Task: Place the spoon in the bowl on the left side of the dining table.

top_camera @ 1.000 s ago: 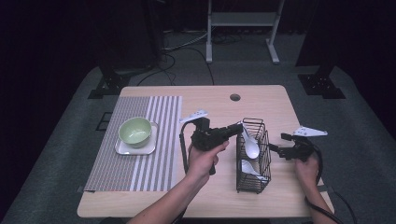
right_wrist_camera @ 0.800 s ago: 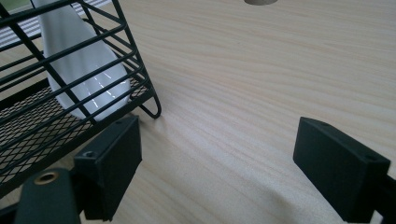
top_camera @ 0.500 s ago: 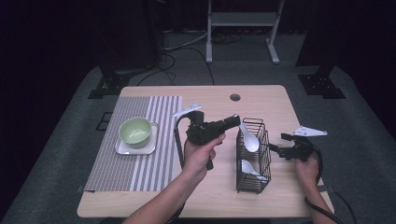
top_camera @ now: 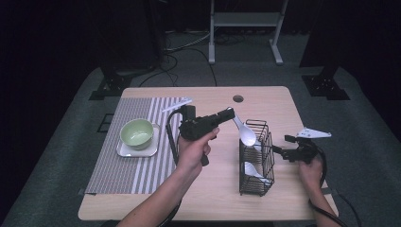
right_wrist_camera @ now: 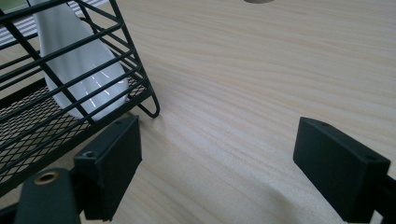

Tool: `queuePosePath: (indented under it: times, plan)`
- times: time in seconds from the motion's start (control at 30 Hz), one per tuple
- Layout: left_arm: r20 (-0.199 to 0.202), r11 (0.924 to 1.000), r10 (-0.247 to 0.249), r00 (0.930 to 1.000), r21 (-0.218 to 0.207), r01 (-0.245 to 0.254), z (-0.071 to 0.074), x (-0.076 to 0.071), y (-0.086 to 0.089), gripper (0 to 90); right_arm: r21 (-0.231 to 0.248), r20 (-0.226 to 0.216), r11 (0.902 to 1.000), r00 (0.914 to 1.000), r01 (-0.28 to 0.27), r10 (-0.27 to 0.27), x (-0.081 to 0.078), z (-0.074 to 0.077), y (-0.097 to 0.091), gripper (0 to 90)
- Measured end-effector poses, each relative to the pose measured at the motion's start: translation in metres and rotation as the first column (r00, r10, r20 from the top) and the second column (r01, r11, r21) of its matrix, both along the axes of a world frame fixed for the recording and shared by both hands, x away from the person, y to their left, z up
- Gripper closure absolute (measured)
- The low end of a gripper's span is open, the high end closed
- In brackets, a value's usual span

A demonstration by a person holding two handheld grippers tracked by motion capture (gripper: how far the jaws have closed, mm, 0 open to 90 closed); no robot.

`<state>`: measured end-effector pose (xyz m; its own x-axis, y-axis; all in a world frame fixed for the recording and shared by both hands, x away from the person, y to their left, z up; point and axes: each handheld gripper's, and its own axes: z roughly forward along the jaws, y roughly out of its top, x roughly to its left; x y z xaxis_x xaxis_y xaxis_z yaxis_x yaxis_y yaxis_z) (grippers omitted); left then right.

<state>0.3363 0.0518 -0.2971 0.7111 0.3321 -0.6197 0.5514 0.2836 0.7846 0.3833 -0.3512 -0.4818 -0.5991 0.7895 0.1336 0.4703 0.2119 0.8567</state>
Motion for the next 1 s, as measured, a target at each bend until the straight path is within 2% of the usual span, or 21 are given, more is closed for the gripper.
queuePosePath:
  times: [0.5,1.0]
  plan:
    - [-0.015,0.9984,0.051,0.9986,-0.023,-0.051,0.000,0.006,0.021,85.4,-0.001,0.000,1.0000,1.0000,0.001,-0.001,0.000,0.000,0.000,14.2]
    - [-0.038,0.9940,0.107,0.9936,-0.019,-0.107,-0.009,0.013,0.043,85.4,-0.003,0.000,1.0000,1.0000,0.003,-0.003,0.000,0.000,0.000,14.2]
